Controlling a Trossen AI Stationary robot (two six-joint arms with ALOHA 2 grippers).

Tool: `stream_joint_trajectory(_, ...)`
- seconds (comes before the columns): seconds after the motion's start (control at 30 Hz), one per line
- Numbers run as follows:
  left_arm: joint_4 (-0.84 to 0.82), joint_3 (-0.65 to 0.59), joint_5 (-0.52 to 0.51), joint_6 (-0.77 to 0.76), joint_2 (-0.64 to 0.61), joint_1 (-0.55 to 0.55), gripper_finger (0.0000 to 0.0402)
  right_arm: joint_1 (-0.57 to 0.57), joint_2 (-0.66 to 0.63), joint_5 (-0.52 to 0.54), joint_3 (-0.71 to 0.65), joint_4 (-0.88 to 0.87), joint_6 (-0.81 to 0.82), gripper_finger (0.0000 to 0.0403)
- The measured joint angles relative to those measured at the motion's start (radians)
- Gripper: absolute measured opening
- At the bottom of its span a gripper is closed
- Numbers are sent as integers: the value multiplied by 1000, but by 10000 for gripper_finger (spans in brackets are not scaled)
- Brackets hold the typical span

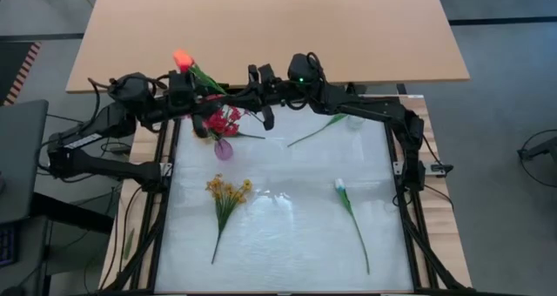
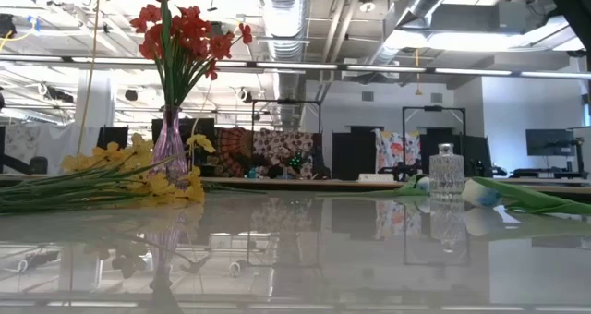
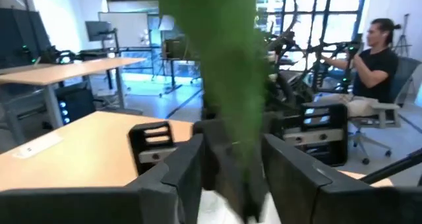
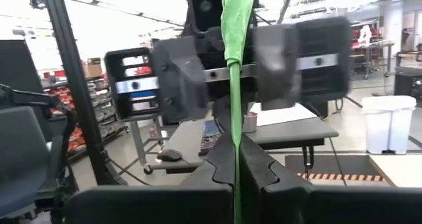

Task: Sort flowers into vase by color
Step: Put the orange tulip into the purple vase

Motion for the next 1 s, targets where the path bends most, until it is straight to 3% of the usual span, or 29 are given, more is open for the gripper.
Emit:
stream_joint_trajectory(0.23, -24, 0, -10, 18, 1, -1, 14, 0, 0, 21, 0, -1, -3, 32)
stream_joint_trajectory(0.63, 6, 3, -21, 54, -9, -1, 0, -7, -3, 6, 0, -30, -38, 114)
stream_joint_trajectory(0.77, -119, 82, -115, 101, -13, 15, 0, -18, -8, -61, 0, -141, -72, 180)
stream_joint_trajectory(0.87, -236, 184, -166, 133, -9, 56, 0, -40, -9, -171, 0, -260, -78, 227)
stream_joint_trajectory(1.0, -444, 349, -184, 154, 31, 149, 0, -50, -10, -192, 0, -439, -121, 246)
